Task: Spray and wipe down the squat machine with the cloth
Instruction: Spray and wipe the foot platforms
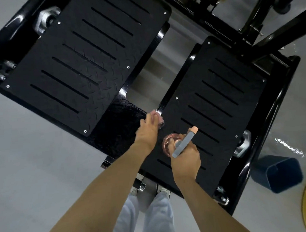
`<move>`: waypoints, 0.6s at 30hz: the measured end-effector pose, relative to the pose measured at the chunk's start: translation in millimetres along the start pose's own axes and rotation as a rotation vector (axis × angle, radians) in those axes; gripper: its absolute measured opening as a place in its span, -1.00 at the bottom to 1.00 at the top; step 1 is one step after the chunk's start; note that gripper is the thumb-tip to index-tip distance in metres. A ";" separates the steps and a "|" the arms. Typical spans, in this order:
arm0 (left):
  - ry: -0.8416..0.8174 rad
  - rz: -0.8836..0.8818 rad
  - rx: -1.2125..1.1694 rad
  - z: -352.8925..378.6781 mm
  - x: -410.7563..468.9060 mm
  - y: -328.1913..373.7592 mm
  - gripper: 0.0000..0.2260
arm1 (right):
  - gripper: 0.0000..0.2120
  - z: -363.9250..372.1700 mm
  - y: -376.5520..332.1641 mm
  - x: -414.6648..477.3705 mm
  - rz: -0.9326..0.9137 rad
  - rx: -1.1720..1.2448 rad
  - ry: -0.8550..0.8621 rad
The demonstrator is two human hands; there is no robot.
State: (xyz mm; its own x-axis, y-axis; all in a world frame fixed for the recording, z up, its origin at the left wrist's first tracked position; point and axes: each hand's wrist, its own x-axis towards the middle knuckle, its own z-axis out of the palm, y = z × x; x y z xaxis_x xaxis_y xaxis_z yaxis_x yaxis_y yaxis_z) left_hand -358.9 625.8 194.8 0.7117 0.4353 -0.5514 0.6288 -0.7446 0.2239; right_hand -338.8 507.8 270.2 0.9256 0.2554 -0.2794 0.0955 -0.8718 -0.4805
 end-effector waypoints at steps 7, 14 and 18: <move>-0.038 0.285 0.249 7.4 2.4 -37.0 -0.17 | -0.86 -7.3 5.2 -5.6 0.098 0.026 0.008; 0.063 -0.183 0.028 -34.0 29.6 -113.8 -0.32 | -0.73 -3.4 10.8 -10.7 0.081 0.008 0.003; 0.055 -0.220 0.027 -24.2 19.8 -101.3 -0.29 | -0.75 1.0 12.2 -12.1 0.103 0.040 0.018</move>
State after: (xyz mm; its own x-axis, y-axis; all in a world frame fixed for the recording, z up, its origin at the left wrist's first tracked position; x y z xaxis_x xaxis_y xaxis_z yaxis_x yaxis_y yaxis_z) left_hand -401.0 722.1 180.6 0.5749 0.6150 -0.5397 0.7626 -0.6417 0.0812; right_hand -349.3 494.5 266.9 0.9363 0.1573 -0.3140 -0.0148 -0.8756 -0.4828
